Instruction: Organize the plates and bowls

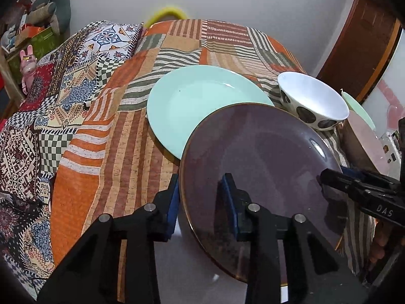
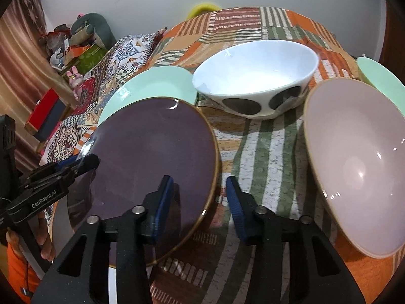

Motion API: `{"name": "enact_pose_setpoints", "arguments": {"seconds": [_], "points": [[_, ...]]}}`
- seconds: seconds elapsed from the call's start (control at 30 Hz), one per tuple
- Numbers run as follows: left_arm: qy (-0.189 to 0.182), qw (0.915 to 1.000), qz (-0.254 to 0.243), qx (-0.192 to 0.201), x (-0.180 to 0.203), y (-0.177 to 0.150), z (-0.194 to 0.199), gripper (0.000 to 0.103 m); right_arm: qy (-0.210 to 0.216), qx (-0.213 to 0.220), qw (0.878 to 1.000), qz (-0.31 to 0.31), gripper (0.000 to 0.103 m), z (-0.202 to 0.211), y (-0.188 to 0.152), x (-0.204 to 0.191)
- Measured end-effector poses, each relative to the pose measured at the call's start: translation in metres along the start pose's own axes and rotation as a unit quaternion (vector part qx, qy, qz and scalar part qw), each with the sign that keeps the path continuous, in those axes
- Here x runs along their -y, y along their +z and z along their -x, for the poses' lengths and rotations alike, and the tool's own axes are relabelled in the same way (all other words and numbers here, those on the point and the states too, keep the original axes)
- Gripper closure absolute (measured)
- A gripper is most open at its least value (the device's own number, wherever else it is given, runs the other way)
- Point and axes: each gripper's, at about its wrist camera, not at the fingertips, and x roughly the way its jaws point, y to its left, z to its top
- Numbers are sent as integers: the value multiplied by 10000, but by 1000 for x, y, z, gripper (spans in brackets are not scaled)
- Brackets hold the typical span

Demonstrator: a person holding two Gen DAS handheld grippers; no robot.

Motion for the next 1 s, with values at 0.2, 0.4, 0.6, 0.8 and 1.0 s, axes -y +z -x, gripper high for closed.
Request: {"name": "enact_pose_setpoints", "arguments": {"seconds": [0.2, 0.4, 0.6, 0.8, 1.0], "points": [[-36, 10000, 50, -68, 0, 0, 2, 71, 48, -40, 10000, -50, 76, -1, 0, 0], [-85, 9998, 114, -130, 4, -5, 8, 73, 44, -69, 9998, -174, 76, 5, 0, 2], [-97, 9999, 123, -64, 10, -12, 20, 73, -8, 46, 9998, -179, 75, 16, -1, 1], [-129, 9997, 133, 129, 21, -15, 45, 73, -7, 200, 9997, -139, 75, 34, -4, -1], [-130, 9994, 44, 310, 36, -20, 74, 73, 34, 377, 9992, -147, 75, 59, -8, -1]]}}
